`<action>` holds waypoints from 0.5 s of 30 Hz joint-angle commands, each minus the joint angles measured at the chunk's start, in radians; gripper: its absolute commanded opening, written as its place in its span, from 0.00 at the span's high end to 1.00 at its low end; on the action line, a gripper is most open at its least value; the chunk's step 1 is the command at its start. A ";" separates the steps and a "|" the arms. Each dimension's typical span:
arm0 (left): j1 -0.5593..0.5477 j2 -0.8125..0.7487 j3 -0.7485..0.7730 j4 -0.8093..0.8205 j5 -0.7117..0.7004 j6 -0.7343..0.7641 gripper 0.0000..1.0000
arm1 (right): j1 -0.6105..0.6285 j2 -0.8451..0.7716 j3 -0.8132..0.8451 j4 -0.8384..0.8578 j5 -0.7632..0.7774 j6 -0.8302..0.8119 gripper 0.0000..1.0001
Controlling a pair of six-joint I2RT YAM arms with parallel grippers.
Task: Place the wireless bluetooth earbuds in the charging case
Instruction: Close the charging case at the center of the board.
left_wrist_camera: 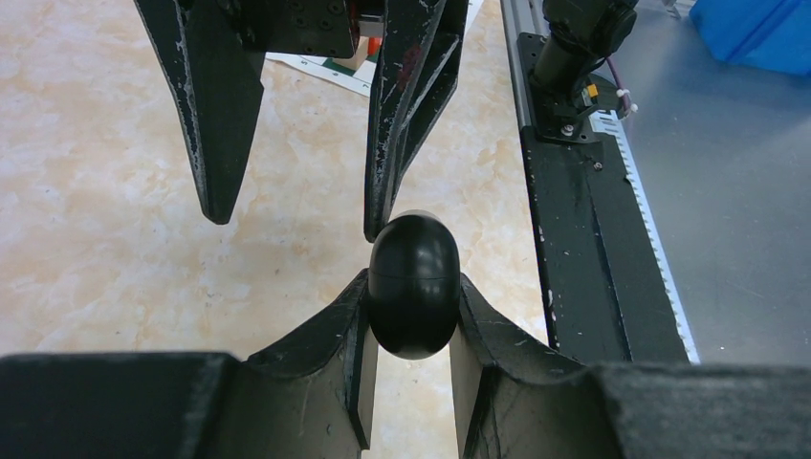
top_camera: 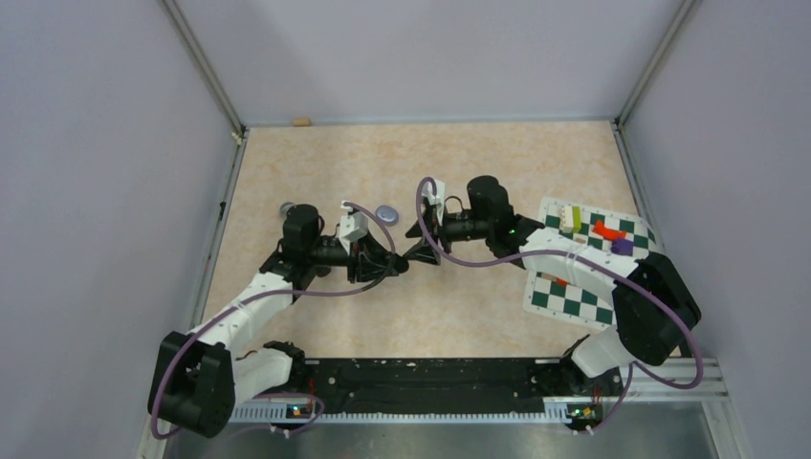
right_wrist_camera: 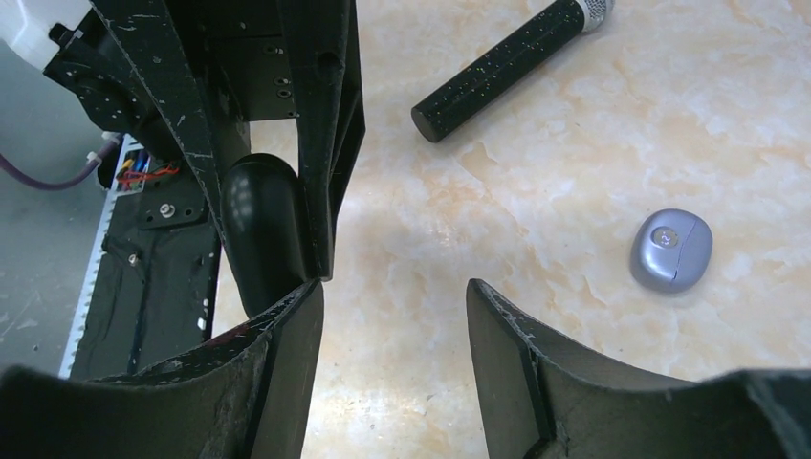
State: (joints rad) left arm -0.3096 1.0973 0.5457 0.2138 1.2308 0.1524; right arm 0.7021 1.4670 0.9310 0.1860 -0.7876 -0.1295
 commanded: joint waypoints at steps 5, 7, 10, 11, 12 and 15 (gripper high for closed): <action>-0.002 -0.022 0.012 0.018 -0.009 0.022 1.00 | -0.011 -0.098 0.054 -0.047 0.029 -0.092 0.32; -0.002 -0.020 0.013 0.016 -0.005 0.024 1.00 | -0.036 -0.136 0.041 -0.028 -0.005 -0.091 0.27; -0.002 -0.014 0.015 0.020 -0.001 0.021 1.00 | -0.084 -0.170 0.002 0.033 -0.159 -0.051 0.27; -0.003 -0.013 0.015 0.023 -0.002 0.017 1.00 | -0.095 -0.173 -0.009 0.054 -0.206 -0.034 0.27; -0.003 -0.013 0.016 0.024 -0.001 0.016 1.00 | -0.101 -0.172 -0.020 0.072 -0.231 -0.020 0.28; -0.003 -0.013 0.016 0.031 0.001 0.006 1.00 | -0.101 -0.149 -0.027 0.100 -0.263 0.008 0.30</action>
State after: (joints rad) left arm -0.3107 1.0969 0.5457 0.2077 1.2278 0.1585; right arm 0.6067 1.3079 0.9287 0.2039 -0.9260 -0.1623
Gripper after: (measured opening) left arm 0.343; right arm 0.713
